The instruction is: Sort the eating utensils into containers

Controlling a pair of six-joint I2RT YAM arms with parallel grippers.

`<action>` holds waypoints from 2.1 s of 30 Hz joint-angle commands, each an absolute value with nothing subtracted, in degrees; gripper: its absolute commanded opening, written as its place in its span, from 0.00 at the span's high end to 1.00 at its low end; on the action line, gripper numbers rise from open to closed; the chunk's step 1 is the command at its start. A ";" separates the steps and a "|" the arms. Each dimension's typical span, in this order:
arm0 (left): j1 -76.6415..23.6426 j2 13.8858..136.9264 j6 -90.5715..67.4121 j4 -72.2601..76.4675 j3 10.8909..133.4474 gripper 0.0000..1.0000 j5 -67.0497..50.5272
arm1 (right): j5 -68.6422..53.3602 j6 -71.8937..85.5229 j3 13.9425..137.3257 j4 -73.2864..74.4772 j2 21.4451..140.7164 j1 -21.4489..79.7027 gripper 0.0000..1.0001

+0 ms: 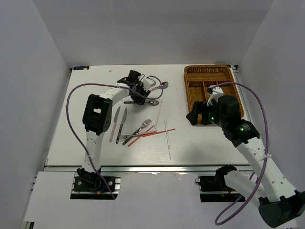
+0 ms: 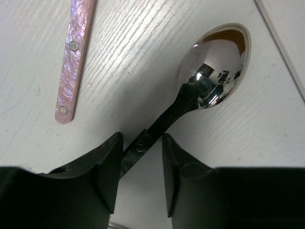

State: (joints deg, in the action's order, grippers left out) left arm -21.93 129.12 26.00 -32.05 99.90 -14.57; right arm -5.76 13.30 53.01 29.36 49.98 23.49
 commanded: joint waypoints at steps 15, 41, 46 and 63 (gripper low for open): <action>-24.87 129.99 25.93 -29.71 100.37 0.68 -6.95 | -5.63 13.27 53.17 27.25 49.39 23.64 0.11; -27.86 117.96 14.09 -28.74 105.55 1.00 -7.46 | 2.00 16.61 54.49 27.33 47.46 23.64 0.11; -29.00 116.28 5.38 -27.34 107.75 1.00 -11.77 | 4.74 19.51 54.58 27.25 45.53 23.64 0.11; -45.96 127.69 -47.37 6.24 111.70 1.00 -0.89 | 13.18 22.50 63.28 35.24 37.80 23.64 0.11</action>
